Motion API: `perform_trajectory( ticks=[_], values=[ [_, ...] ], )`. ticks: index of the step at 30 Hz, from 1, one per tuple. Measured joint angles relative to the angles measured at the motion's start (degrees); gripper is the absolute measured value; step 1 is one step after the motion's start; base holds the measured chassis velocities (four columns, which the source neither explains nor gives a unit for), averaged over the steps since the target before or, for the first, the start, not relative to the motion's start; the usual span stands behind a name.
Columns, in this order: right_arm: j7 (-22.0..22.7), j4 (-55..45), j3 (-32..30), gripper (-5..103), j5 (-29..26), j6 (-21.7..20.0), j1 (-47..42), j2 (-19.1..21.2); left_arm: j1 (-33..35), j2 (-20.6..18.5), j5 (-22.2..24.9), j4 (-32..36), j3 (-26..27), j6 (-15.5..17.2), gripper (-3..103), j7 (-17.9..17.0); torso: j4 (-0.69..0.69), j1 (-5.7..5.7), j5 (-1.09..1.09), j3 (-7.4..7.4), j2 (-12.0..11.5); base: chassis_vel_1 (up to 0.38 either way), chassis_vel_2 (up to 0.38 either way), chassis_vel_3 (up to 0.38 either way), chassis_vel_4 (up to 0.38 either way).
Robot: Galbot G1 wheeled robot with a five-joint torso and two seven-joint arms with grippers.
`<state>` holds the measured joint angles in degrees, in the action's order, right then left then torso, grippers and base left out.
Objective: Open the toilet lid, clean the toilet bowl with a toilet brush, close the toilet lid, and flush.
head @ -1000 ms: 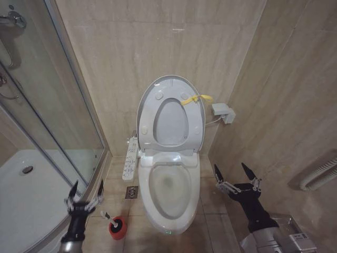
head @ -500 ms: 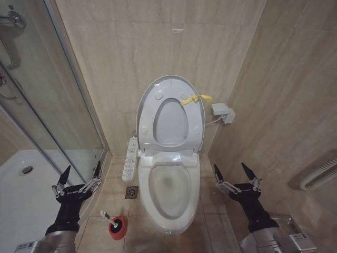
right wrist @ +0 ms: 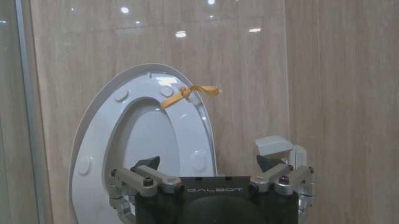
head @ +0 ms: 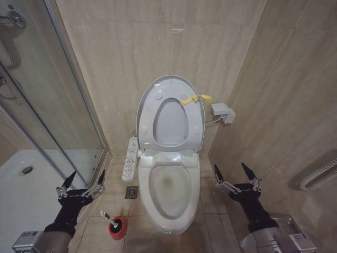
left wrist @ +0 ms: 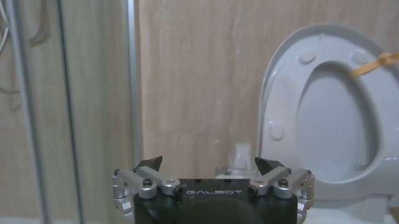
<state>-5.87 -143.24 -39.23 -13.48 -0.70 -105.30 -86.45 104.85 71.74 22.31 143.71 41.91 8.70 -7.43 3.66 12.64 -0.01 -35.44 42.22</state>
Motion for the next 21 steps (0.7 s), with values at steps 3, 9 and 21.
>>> perform_trajectory(
  ticks=[3, 9, 21],
  values=[
    [0.00, 0.00, 0.00, 100, 0.00, 0.00, 0.00, 0.00, -0.71, 0.70, -1.67, -0.64, -1.36, -4.47, 100, 1.43, 0.00, 0.00, 0.01, 0.00, 0.00, 0.000, 0.000, 0.000, 0.000],
    [0.00, 0.00, 0.00, 100, 0.00, 0.00, 0.00, 0.00, -1.86, 2.45, -5.98, -5.16, -3.53, -13.03, 100, 4.07, 0.00, 0.00, 0.00, 0.00, 0.00, 0.000, 0.000, 0.000, 0.000],
    [0.00, 0.00, 0.00, 100, 0.00, 0.00, 0.00, 0.00, -1.13, 3.57, -7.54, -7.19, -6.58, -16.24, 100, 5.13, 0.00, 0.00, 0.01, 0.00, 0.00, 0.000, 0.000, 0.000, 0.000]
  ],
)
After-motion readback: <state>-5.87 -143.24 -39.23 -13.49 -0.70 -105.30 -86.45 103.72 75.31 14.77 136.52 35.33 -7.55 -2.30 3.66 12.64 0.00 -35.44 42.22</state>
